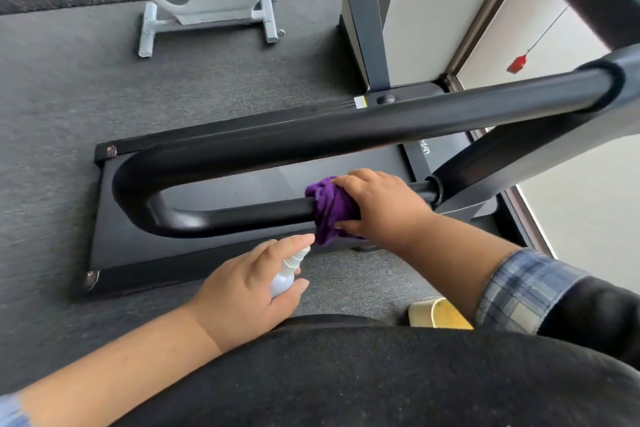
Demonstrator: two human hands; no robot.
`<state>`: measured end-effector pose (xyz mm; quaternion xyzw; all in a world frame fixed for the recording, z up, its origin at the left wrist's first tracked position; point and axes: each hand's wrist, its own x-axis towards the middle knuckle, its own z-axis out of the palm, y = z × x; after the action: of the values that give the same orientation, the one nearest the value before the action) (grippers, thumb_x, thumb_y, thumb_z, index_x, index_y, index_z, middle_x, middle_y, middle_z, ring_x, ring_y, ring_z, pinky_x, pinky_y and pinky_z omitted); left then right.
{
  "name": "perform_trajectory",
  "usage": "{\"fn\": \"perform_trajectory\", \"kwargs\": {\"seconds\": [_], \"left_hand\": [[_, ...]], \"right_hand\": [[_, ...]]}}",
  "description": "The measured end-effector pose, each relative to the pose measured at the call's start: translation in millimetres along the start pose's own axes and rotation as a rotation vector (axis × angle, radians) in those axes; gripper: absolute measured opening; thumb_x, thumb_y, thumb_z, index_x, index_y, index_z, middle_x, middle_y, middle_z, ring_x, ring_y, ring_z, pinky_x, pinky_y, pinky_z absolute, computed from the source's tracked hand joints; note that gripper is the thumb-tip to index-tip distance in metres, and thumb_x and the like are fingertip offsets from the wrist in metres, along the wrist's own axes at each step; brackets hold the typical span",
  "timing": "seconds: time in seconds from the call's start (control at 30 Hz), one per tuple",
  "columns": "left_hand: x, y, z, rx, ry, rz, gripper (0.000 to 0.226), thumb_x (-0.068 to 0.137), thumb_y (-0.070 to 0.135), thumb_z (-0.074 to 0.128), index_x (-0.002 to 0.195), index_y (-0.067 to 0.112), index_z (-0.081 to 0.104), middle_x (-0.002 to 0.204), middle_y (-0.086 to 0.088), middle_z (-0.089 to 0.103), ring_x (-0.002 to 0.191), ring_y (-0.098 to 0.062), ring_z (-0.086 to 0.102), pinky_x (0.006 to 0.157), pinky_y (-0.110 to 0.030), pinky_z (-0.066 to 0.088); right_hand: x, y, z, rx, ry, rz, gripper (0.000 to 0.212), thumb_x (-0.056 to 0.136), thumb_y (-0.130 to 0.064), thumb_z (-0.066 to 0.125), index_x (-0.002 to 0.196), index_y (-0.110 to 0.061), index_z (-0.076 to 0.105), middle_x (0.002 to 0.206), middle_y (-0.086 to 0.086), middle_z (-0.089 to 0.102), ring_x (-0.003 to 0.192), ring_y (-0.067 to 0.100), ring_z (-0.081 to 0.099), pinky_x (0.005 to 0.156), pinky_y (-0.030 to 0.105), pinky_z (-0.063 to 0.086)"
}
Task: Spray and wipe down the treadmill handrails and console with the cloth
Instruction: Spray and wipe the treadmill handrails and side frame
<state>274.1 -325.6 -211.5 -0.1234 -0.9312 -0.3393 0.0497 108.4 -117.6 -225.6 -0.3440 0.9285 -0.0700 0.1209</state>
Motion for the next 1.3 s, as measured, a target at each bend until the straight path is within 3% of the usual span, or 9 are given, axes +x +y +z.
{"fn": "perform_trajectory", "kwargs": {"seconds": [0.17, 0.3, 0.4, 0.47, 0.6, 0.93, 1.1, 1.23, 1.3], "left_hand": [[12.7, 23.9, 17.8, 0.028, -0.003, -0.034, 0.057, 0.085, 0.042, 0.056, 0.138, 0.031, 0.038, 0.103, 0.006, 0.068, 0.081, -0.006, 0.062, 0.071, -0.02, 0.05], [10.3, 42.0, 25.9, 0.022, 0.011, -0.108, 0.056, 0.085, 0.044, 0.054, 0.137, 0.036, 0.035, 0.103, 0.004, 0.068, 0.081, -0.012, 0.067, 0.072, -0.028, 0.056], [0.2, 50.1, 27.1, 0.013, 0.043, -0.188, 0.057, 0.085, 0.046, 0.054, 0.137, 0.041, 0.032, 0.104, 0.006, 0.067, 0.084, -0.017, 0.068, 0.074, -0.035, 0.057], [-11.8, 52.1, 25.9, 0.036, 0.087, -0.246, 0.057, 0.084, 0.047, 0.054, 0.137, 0.042, 0.033, 0.107, 0.01, 0.066, 0.087, -0.012, 0.068, 0.076, -0.034, 0.057], [-32.7, 57.2, 24.0, 0.08, 0.151, -0.339, 0.059, 0.084, 0.048, 0.054, 0.137, 0.049, 0.028, 0.109, 0.029, 0.05, 0.103, 0.003, 0.055, 0.084, -0.017, 0.045], [-57.3, 29.0, -6.7, 0.069, 0.166, -0.384, 0.059, 0.084, 0.052, 0.05, 0.134, 0.059, 0.02, 0.108, 0.03, 0.049, 0.104, 0.001, 0.054, 0.087, -0.023, 0.046], [-72.3, 1.1, -37.0, 0.047, 0.175, -0.34, 0.057, 0.083, 0.042, 0.056, 0.137, 0.039, 0.036, 0.11, 0.023, 0.053, 0.101, -0.003, 0.056, 0.083, -0.009, 0.037], [-81.8, -27.2, -61.4, 0.02, 0.134, -0.268, 0.057, 0.084, 0.045, 0.055, 0.135, 0.048, 0.03, 0.109, 0.026, 0.05, 0.094, -0.004, 0.063, 0.084, -0.023, 0.05], [-84.4, -41.3, -72.8, 0.016, 0.126, -0.21, 0.059, 0.084, 0.044, 0.056, 0.136, 0.047, 0.029, 0.109, 0.024, 0.052, 0.091, -0.002, 0.063, 0.082, -0.022, 0.051]], "right_hand": [[-29.2, 66.3, -13.8, -0.179, -0.001, 0.099, 0.075, 0.079, -0.066, 0.068, 0.142, -0.031, 0.045, 0.135, -0.005, 0.057, 0.131, 0.022, 0.048, 0.122, 0.047, 0.015], [-25.9, 65.7, -15.9, -0.188, -0.074, 0.095, 0.079, 0.077, -0.064, 0.072, 0.14, -0.023, 0.047, 0.154, 0.005, 0.039, 0.135, 0.029, 0.044, 0.116, 0.046, 0.03], [-20.7, 55.5, -18.4, -0.092, -0.085, 0.071, 0.084, 0.07, -0.073, 0.071, 0.135, -0.024, 0.048, 0.137, 0.001, 0.052, 0.116, 0.026, 0.055, 0.1, 0.042, 0.048], [-16.5, 51.2, -19.3, -0.058, -0.071, 0.022, 0.081, 0.069, -0.077, 0.067, 0.131, -0.029, 0.05, 0.123, -0.004, 0.057, 0.11, 0.023, 0.056, 0.096, 0.041, 0.049], [-9.6, 45.2, -15.3, -0.009, -0.054, -0.05, 0.075, 0.075, -0.066, 0.073, 0.137, -0.031, 0.049, 0.128, -0.005, 0.059, 0.116, 0.023, 0.055, 0.101, 0.041, 0.046], [30.6, -67.8, 6.5, 0.118, 0.045, -0.256, 0.068, 0.087, -0.057, 0.064, 0.142, -0.02, 0.051, 0.138, 0.001, 0.058, 0.126, 0.027, 0.052, 0.11, 0.037, 0.037], [41.0, -106.7, 19.1, 0.115, 0.154, -0.262, 0.066, 0.089, -0.054, 0.063, 0.141, -0.014, 0.054, 0.136, 0.004, 0.061, 0.124, 0.028, 0.056, 0.109, 0.04, 0.041], [49.1, -147.7, 27.0, 0.216, 0.258, -0.268, 0.064, 0.089, -0.054, 0.055, 0.139, -0.013, 0.055, 0.133, 0.007, 0.063, 0.122, 0.029, 0.057, 0.107, 0.042, 0.043], [51.6, -169.9, 29.9, 0.375, 0.326, -0.267, 0.058, 0.09, -0.052, 0.052, 0.137, -0.017, 0.051, 0.131, 0.007, 0.063, 0.122, 0.024, 0.054, 0.107, 0.039, 0.044]]}}
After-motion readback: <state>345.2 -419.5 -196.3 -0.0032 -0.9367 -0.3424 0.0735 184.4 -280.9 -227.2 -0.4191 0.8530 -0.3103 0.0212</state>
